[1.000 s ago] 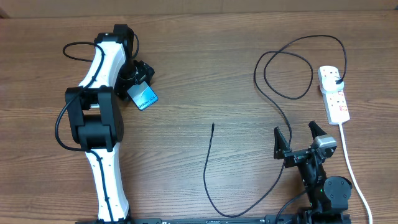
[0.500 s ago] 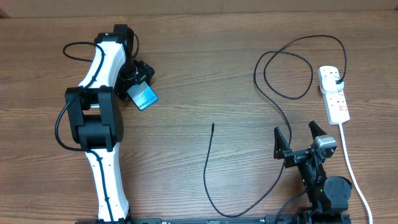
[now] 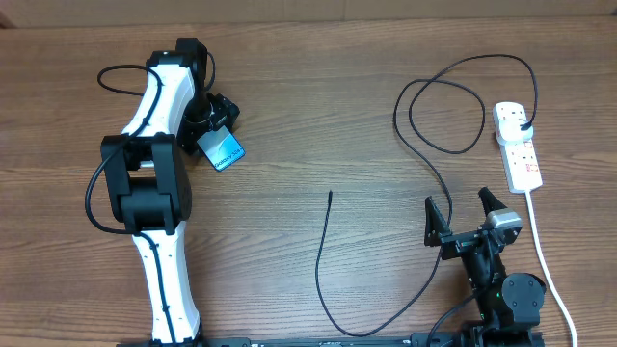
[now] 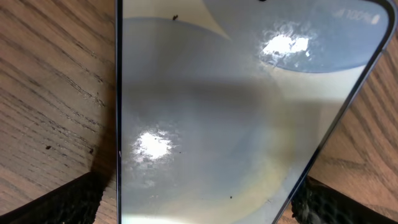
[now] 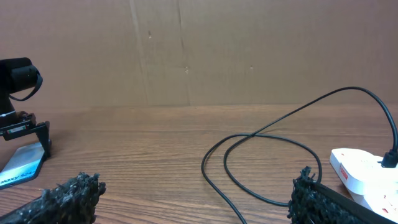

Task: Plug charger to phone and switch on socket
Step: 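Tilt the phone upright with the left gripper, pinching its bottom edge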

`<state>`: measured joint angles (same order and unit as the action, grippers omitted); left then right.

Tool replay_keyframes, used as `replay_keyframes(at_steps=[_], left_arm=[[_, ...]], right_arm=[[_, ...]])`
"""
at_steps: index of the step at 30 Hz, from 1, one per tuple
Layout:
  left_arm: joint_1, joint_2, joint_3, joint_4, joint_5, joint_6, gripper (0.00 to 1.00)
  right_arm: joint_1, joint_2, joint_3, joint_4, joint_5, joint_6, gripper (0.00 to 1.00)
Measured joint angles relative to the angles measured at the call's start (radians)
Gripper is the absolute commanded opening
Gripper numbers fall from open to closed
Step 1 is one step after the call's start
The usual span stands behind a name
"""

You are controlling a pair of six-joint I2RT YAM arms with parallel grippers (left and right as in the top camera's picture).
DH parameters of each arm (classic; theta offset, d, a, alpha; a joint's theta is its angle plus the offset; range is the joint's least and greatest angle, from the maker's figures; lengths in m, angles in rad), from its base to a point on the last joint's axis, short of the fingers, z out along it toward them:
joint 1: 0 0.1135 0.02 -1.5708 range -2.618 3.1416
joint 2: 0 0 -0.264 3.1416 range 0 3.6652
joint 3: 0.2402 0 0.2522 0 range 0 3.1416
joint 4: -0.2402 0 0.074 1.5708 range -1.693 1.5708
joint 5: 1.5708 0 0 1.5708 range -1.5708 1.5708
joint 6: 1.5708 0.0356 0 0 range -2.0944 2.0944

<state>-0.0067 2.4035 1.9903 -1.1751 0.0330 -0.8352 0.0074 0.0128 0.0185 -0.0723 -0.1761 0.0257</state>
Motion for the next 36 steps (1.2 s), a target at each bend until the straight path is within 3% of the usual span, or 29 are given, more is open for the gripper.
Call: replay_keyframes(at_steps=[16,32,36], left_arm=[[0.0,0.0,0.0,-0.002,0.0,0.004,1.0],[0.0,0.0,0.0,-0.003,0.0,0.03,0.81],[0.0,0.0,0.001,-0.004,-0.001,0.031,0.8]], right_arm=[[0.0,0.0,0.0,-0.001,0.0,0.0,1.0],[0.0,0.0,0.0,-0.001,0.0,0.0,1.0],[0.0,0.0,0.0,0.0,0.0,0.0,1.0]])
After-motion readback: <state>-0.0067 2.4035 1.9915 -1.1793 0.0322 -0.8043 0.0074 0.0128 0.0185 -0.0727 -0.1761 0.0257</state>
